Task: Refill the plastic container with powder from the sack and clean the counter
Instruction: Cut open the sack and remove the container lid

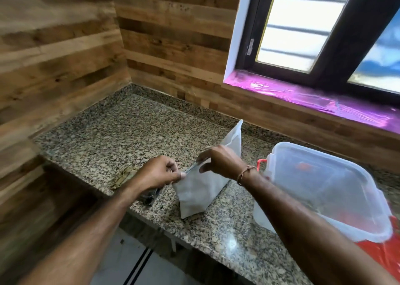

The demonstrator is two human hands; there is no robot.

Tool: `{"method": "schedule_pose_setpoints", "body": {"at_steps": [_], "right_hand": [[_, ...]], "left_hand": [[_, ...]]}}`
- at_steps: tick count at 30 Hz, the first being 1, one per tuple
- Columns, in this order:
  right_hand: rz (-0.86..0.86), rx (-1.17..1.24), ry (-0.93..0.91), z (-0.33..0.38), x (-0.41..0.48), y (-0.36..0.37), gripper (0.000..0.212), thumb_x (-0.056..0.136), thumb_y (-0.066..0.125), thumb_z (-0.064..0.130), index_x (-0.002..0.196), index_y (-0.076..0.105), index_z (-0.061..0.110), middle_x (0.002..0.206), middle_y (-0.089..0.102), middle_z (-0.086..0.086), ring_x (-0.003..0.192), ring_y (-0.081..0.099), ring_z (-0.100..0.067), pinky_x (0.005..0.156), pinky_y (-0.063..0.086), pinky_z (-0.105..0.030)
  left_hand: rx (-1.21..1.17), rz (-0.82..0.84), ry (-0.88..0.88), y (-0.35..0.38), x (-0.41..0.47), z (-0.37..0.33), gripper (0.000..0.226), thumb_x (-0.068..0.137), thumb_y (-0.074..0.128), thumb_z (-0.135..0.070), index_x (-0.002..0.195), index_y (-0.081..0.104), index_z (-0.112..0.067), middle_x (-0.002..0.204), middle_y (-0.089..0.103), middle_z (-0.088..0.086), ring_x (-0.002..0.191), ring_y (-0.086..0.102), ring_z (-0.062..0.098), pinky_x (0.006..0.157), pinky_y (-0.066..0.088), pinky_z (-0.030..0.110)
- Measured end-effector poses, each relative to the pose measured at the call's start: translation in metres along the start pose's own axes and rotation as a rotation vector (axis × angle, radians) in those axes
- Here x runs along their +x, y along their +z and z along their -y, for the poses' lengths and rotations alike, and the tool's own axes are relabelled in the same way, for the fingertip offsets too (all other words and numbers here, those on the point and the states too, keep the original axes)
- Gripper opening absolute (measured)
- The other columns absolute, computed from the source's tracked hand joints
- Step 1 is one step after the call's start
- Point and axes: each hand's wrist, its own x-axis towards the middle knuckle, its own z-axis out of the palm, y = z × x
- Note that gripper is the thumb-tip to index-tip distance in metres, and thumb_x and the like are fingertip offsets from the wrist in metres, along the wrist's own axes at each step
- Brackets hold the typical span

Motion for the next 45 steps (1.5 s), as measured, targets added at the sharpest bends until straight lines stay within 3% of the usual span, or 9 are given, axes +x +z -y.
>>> {"method": "schedule_pose_setpoints", "body": {"at_steps": [4, 6, 14, 17, 23, 31, 35, 40, 45], "right_hand": [[-0.048, 0.182, -0.065, 0.028, -0.001, 0.023, 0.029, 0.076, 0.084, 0.036, 0.102, 0.078, 0.024, 0.098, 0.056, 0.009, 0.079, 0.048, 0.004, 0.068, 0.036, -0.006], [-0.093, 0.259, -0.046, 0.033, -0.001, 0.032, 0.03, 0.073, 0.085, 0.039, 0.098, 0.079, 0.023, 0.092, 0.047, 0.01, 0.08, 0.043, -0.001, 0.069, 0.039, -0.013], [-0.131, 0.599, 0.102, 0.06, 0.002, 0.045, 0.036, 0.082, 0.078, 0.044, 0.066, 0.069, 0.013, 0.061, 0.053, 0.007, 0.057, 0.043, -0.007, 0.054, 0.036, -0.028], [-0.124, 0.819, 0.223, 0.057, 0.003, 0.043, 0.034, 0.085, 0.079, 0.036, 0.069, 0.07, 0.007, 0.062, 0.063, 0.0, 0.056, 0.052, -0.008, 0.053, 0.041, -0.026], [-0.1, 1.124, 0.353, 0.056, 0.002, 0.031, 0.026, 0.087, 0.079, 0.023, 0.075, 0.068, 0.002, 0.075, 0.074, -0.018, 0.059, 0.065, -0.015, 0.051, 0.047, -0.021], [-0.274, 1.001, 0.538, 0.024, 0.0, 0.014, 0.024, 0.09, 0.074, 0.019, 0.09, 0.068, -0.005, 0.078, 0.074, -0.013, 0.06, 0.068, -0.01, 0.05, 0.051, -0.018], [-0.446, 0.967, 0.694, -0.024, -0.004, -0.008, 0.021, 0.09, 0.075, 0.018, 0.074, 0.067, 0.007, 0.076, 0.076, -0.017, 0.062, 0.072, -0.021, 0.052, 0.054, -0.025], [-0.376, 1.008, 0.674, -0.041, 0.004, -0.004, 0.02, 0.091, 0.074, 0.021, 0.08, 0.063, 0.008, 0.081, 0.076, -0.018, 0.065, 0.076, -0.025, 0.049, 0.052, -0.024], [-0.497, 0.963, 0.744, -0.069, 0.01, -0.009, 0.015, 0.092, 0.072, 0.014, 0.087, 0.066, 0.001, 0.072, 0.074, -0.015, 0.058, 0.074, -0.021, 0.045, 0.051, -0.023]], "left_hand": [[-0.478, -0.025, -0.1, -0.014, -0.002, 0.005, 0.022, 0.087, 0.08, -0.025, 0.092, 0.071, -0.005, 0.074, 0.071, 0.004, 0.053, 0.058, 0.007, 0.05, 0.047, 0.022], [-0.608, -0.045, -0.126, -0.02, -0.002, 0.005, 0.026, 0.088, 0.079, -0.02, 0.098, 0.07, 0.002, 0.076, 0.074, 0.012, 0.052, 0.062, 0.011, 0.051, 0.05, 0.022], [-0.549, -0.121, 0.061, -0.02, 0.002, -0.013, 0.025, 0.094, 0.073, -0.031, 0.101, 0.07, -0.008, 0.084, 0.08, 0.01, 0.084, 0.076, 0.021, 0.086, 0.056, 0.035], [-0.618, -0.213, -0.018, -0.013, -0.003, -0.002, 0.041, 0.099, 0.056, -0.049, 0.108, 0.067, -0.01, 0.092, 0.079, 0.006, 0.087, 0.073, 0.019, 0.081, 0.055, 0.034], [-0.496, -0.038, 0.001, 0.026, -0.019, 0.036, 0.023, 0.083, 0.081, -0.036, 0.097, 0.075, -0.018, 0.09, 0.078, 0.001, 0.085, 0.072, 0.016, 0.073, 0.057, 0.03], [-0.209, -0.241, 0.141, 0.04, -0.016, 0.035, 0.026, 0.079, 0.086, -0.023, 0.065, 0.064, -0.023, 0.066, 0.065, -0.009, 0.058, 0.055, -0.002, 0.056, 0.047, 0.02], [-0.092, -0.074, 0.116, 0.032, -0.004, 0.029, 0.02, 0.078, 0.081, -0.028, 0.071, 0.065, -0.02, 0.07, 0.066, -0.007, 0.065, 0.059, 0.007, 0.069, 0.059, 0.042], [0.152, -0.067, 0.18, 0.04, 0.04, -0.029, 0.034, 0.081, 0.076, -0.059, 0.089, 0.058, -0.031, 0.085, 0.064, -0.01, 0.078, 0.062, 0.01, 0.067, 0.051, 0.03], [0.227, -0.129, 0.221, 0.054, 0.071, -0.049, 0.032, 0.088, 0.076, -0.035, 0.069, 0.054, -0.024, 0.074, 0.062, -0.005, 0.075, 0.064, 0.02, 0.059, 0.043, 0.03]]}}
